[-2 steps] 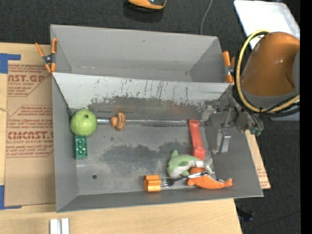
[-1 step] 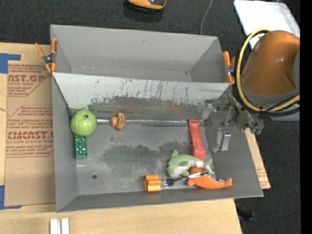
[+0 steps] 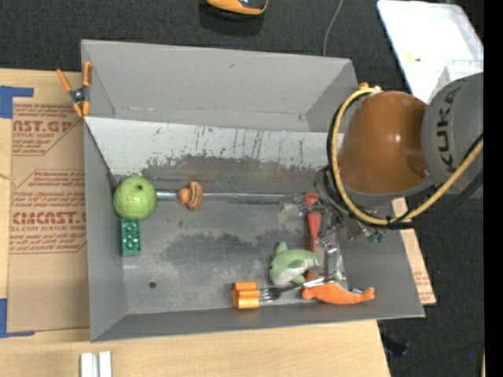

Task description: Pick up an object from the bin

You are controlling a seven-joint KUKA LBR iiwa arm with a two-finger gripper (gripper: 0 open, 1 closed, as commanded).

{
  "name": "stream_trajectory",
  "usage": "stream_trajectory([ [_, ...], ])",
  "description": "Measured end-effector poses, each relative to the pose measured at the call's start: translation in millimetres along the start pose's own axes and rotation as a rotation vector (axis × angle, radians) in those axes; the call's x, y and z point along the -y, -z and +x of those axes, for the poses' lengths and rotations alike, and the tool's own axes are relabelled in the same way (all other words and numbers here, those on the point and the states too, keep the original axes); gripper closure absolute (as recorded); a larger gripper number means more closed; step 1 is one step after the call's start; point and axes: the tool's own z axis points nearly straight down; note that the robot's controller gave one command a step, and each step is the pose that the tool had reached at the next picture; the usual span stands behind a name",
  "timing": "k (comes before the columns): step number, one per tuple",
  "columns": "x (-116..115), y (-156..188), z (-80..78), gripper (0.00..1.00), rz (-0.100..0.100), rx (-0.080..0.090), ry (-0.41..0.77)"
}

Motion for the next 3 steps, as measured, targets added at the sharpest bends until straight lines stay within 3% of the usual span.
stream_trajectory([
  [1, 2.6, -28.8, 23.8, 0.0, 0.0, 0.0, 0.391],
  [2, 15.5, -83.0, 37.1, 0.0, -0.006, -0.001, 0.436],
  [3, 11.0, -86.0, 37.9, 0.0, -0.005, -0.002, 0.576],
])
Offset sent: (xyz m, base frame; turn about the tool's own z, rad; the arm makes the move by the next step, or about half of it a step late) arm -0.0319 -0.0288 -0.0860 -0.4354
